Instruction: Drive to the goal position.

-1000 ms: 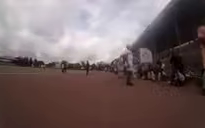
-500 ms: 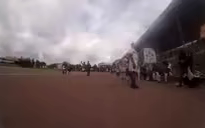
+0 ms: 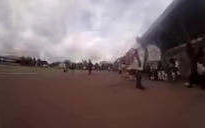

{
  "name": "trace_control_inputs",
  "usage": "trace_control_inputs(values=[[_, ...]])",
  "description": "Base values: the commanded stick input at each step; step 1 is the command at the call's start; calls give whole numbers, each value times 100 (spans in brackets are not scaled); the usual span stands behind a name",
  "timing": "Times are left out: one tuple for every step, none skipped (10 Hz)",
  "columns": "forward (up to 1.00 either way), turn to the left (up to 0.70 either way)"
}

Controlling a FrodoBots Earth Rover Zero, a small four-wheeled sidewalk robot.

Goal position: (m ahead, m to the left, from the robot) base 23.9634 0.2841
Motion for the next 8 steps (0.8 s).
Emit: trace_control_inputs(values=[[85,0],[85,0],[85,0],[85,0],[85,0],[85,0],[85,0],[85,0]])
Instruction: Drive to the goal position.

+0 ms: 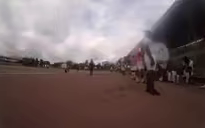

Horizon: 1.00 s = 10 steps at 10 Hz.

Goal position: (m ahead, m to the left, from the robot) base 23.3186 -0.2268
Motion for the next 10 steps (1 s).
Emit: trace_control_inputs(values=[[85,0],[85,0],[85,0],[85,0],[85,0],[85,0],[85,0],[85,0],[85,0],[85,0]])
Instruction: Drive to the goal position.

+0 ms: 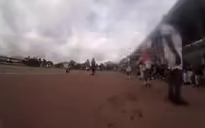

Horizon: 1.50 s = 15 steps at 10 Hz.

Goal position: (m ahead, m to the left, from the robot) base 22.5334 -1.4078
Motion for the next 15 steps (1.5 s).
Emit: trace_control_inputs(values=[[85,0],[85,0],[85,0],[85,0],[85,-9],[85,-29],[85,-34],[85,-34],[85,-34],[85,-30],[85,-11],[85,0],[85,0],[85,0],[85,0]])
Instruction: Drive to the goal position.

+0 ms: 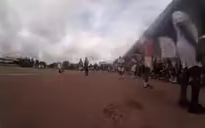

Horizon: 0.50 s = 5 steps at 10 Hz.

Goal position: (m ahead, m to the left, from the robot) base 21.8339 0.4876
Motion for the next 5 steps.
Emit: trace_control_inputs(values=[[85,0],[85,0],[85,0],[85,0],[85,0]])
